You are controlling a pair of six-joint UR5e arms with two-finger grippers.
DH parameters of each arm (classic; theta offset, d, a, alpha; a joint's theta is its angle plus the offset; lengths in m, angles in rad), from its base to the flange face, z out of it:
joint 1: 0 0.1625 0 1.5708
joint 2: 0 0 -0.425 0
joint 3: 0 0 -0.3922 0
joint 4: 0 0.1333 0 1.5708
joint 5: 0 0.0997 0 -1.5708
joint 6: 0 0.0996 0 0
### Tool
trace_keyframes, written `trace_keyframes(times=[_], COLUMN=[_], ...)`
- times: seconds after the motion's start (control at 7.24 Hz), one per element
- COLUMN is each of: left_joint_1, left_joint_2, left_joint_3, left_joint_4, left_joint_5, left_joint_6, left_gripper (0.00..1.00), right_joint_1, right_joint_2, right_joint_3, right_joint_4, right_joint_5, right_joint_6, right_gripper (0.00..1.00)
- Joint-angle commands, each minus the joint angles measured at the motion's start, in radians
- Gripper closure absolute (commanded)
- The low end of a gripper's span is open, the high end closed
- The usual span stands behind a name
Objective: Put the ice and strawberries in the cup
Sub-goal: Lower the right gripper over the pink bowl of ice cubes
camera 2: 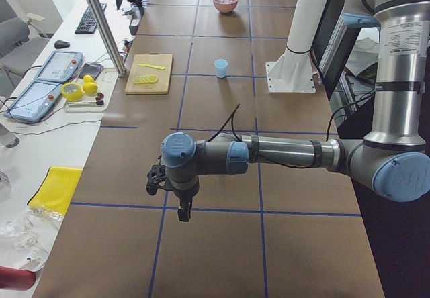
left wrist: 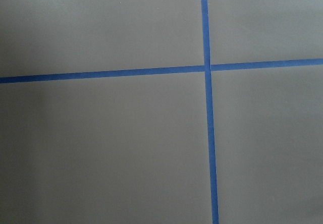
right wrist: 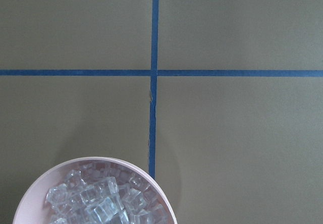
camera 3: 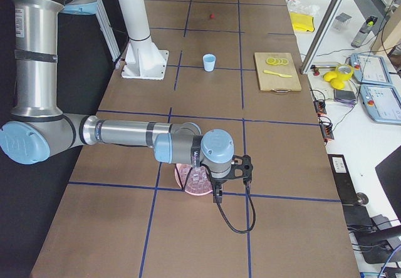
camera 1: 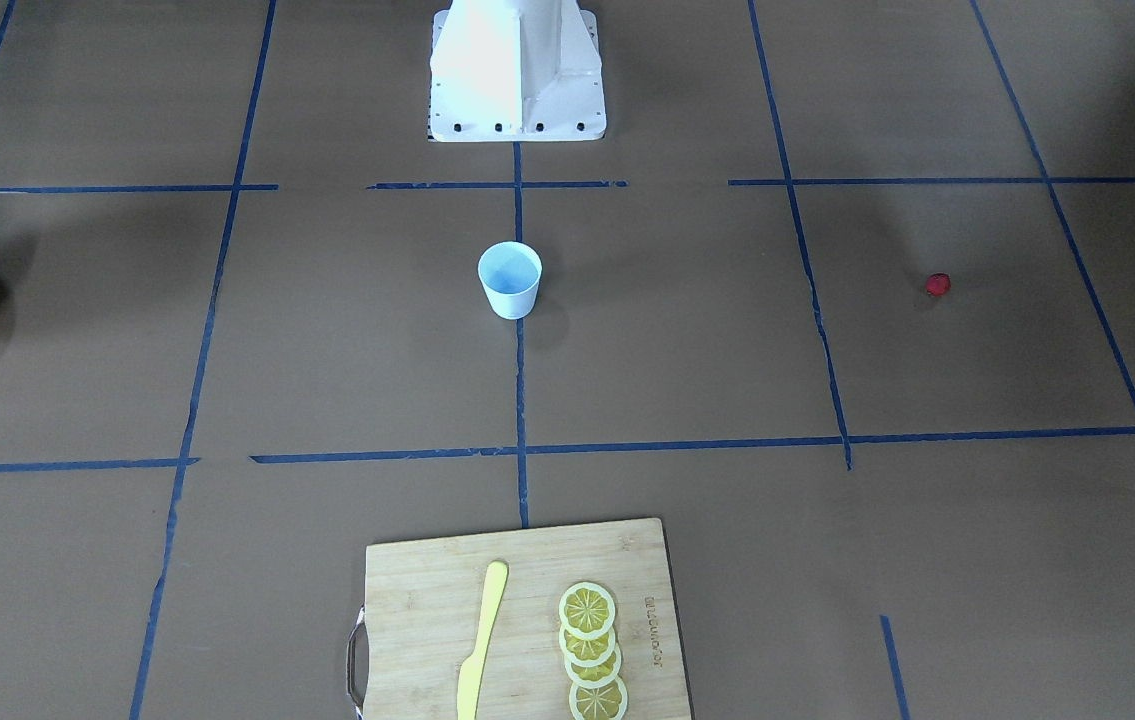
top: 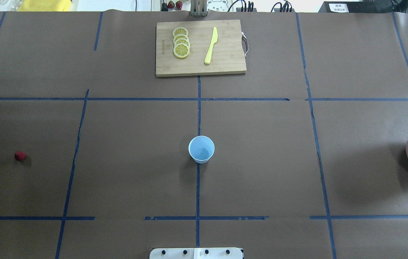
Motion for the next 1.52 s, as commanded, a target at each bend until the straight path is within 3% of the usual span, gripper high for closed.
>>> trace_keyframes(times=[0.0, 1.1, 1.38], left_joint_1=[0.000, -0.002, 0.000], left_joint_2=[0.000, 0.003, 0.001], left_joint_3=[-0.002, -0.014, -0.015], left_joint_4=[0.001, -0.007, -0.008], left_joint_5=[0.000, 0.000, 0.000], left_joint_6=[0.000, 0.005, 0.005], left_gripper=[0.00, 0.00, 0.00], right_joint_1=[-0.001, -0.036, -0.097], right_joint_2=[-0.005, 0.024, 0.024], right_joint_3=[-0.002, -0.003, -0.005], right_joint_4=[0.004, 0.007, 0.010], right_joint_5=[0.003, 0.001, -0.015], right_joint_6=[0.000, 0.086, 0.079], right_gripper=[0.01, 0.01, 0.01])
